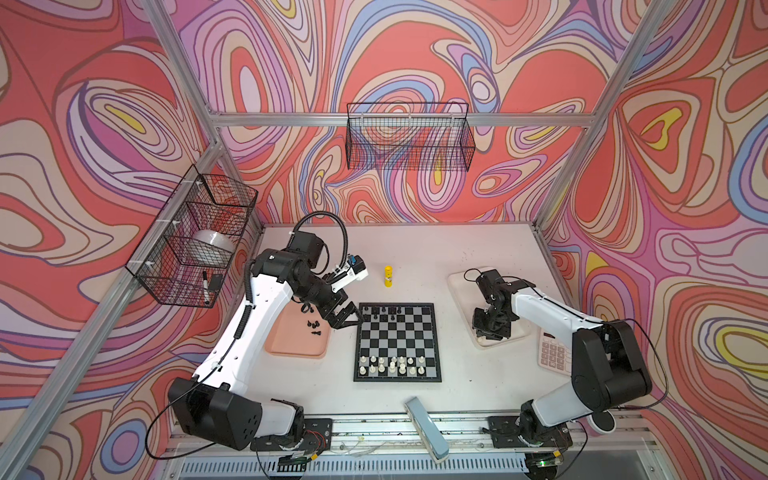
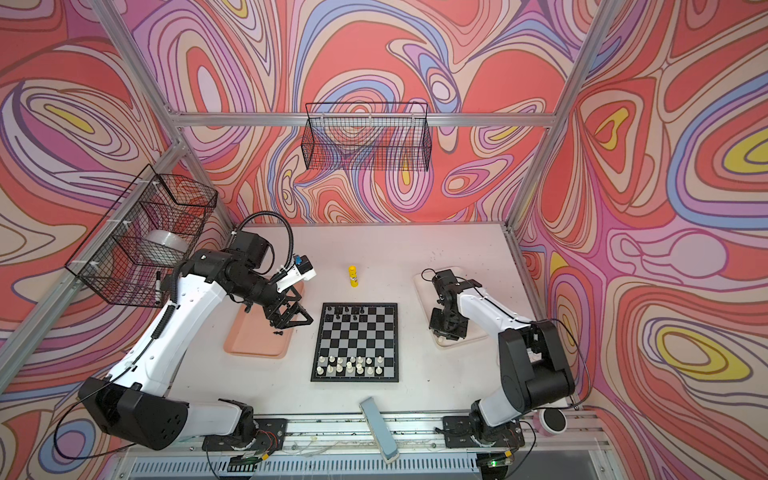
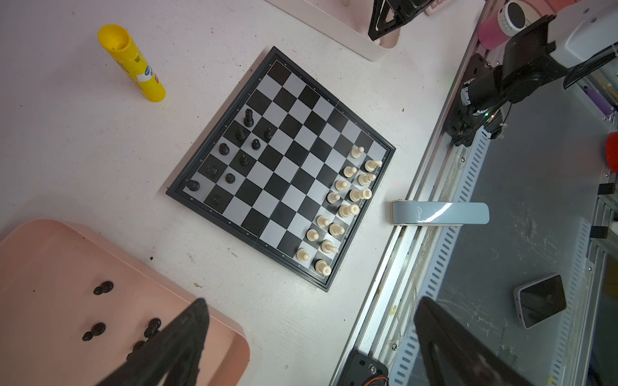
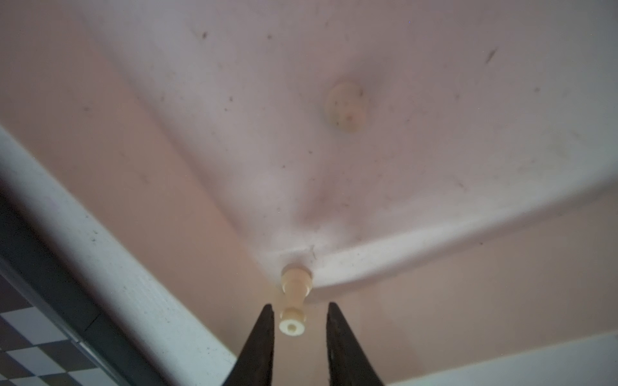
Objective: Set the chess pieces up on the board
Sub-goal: 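Lower the right gripper into the white tray and grasp a cream pawn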
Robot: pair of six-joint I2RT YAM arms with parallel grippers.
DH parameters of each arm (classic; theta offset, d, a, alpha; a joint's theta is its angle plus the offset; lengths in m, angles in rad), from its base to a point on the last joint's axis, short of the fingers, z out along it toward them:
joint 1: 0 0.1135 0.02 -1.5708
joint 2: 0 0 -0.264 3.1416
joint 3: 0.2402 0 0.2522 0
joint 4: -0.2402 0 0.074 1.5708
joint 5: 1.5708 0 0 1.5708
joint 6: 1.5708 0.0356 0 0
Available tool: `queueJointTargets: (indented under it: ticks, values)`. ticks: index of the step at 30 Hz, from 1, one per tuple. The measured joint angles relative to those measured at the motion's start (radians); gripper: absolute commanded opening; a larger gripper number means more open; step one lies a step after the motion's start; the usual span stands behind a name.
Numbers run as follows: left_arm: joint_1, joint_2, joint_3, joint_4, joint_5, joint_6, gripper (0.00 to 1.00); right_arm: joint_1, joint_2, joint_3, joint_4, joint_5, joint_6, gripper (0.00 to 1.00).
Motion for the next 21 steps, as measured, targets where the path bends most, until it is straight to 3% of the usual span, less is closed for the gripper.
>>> queueJointTargets:
  ticks: [21]
  values:
    - [0.0, 0.0, 0.0, 0.0, 0.0, 0.0, 0.97, 0.003, 0.039, -0.046, 0.04, 0.012, 0.003, 0.19]
